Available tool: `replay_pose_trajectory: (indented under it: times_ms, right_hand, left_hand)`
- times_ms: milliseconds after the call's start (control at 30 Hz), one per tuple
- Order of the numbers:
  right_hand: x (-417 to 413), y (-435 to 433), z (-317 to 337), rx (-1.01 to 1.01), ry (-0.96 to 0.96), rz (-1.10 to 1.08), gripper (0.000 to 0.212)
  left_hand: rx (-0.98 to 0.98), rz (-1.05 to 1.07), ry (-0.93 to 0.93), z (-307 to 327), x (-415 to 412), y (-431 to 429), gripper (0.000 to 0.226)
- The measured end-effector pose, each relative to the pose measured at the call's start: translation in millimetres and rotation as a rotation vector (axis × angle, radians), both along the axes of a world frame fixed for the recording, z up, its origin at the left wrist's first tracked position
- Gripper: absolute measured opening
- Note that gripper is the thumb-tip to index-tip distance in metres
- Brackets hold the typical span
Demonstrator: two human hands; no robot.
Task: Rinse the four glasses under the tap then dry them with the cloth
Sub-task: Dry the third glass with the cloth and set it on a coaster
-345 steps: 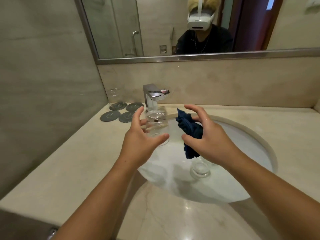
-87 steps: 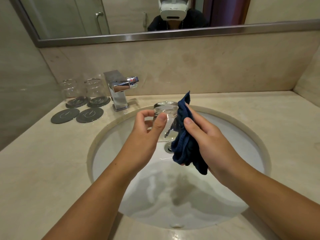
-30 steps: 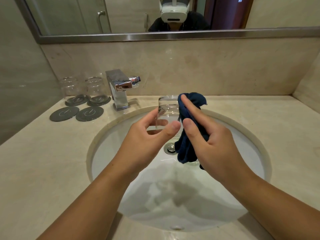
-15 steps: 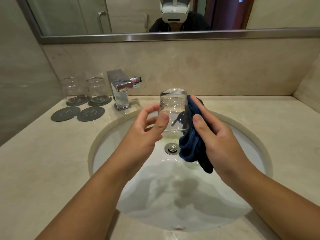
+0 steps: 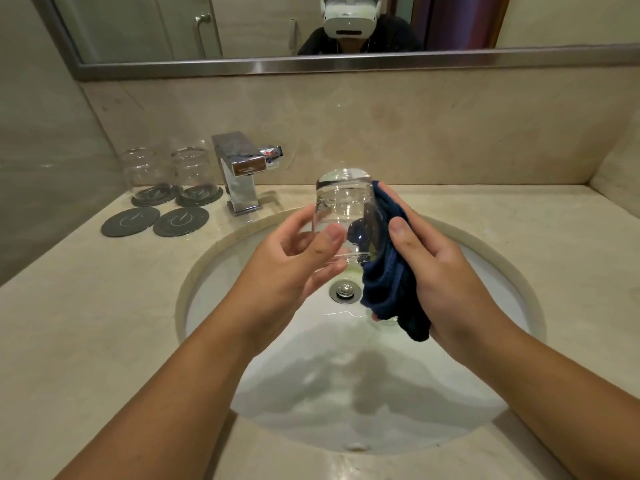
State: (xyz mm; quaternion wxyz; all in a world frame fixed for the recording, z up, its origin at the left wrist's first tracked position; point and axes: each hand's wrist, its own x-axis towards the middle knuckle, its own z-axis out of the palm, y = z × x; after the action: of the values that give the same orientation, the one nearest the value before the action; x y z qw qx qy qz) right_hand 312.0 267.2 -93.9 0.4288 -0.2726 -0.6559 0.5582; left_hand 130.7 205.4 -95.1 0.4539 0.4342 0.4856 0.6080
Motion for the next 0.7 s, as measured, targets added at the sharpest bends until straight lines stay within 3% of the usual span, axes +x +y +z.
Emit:
replay_pose_trajectory:
  times_ms: [100,267,400,467,567,700]
  right_hand:
    - [0.7,0.6,-0.4,0.019,-0.007,-0.016,0.041]
    - [-0.2,-5.3,1.5,0.139,-0.058,-0.095,0.044]
    - [-2.7,-10.4,1.1,0.185,-0.118,-0.101,0.046]
    - [-3.2,-10.5,0.6,0.206,-0.109,-0.095,0.047]
    - [-3.0,-8.6,0.2,0.203,-0.062,-0.097,0.046]
    - [-1.2,-5.9,1.1,0.078,-0.003,-0.027,0.046]
  left_hand:
    - [0.004,0.003,0.082,2.0,3.4,-0.3,0.075]
    - [-0.028,0.056,0.204,0.2,7.0,3.5,0.046]
    - [-0.012,0.114,0.271,-0.8,5.8,2.1,0.079]
    - [0.002,0.12,0.243,-1.0,4.3,1.0,0.082]
    - [0.014,0.1,0.108,1.2,5.7,0.4,0.065]
    - [0.034,0.023,-0.007,1.1,4.7,1.5,0.061]
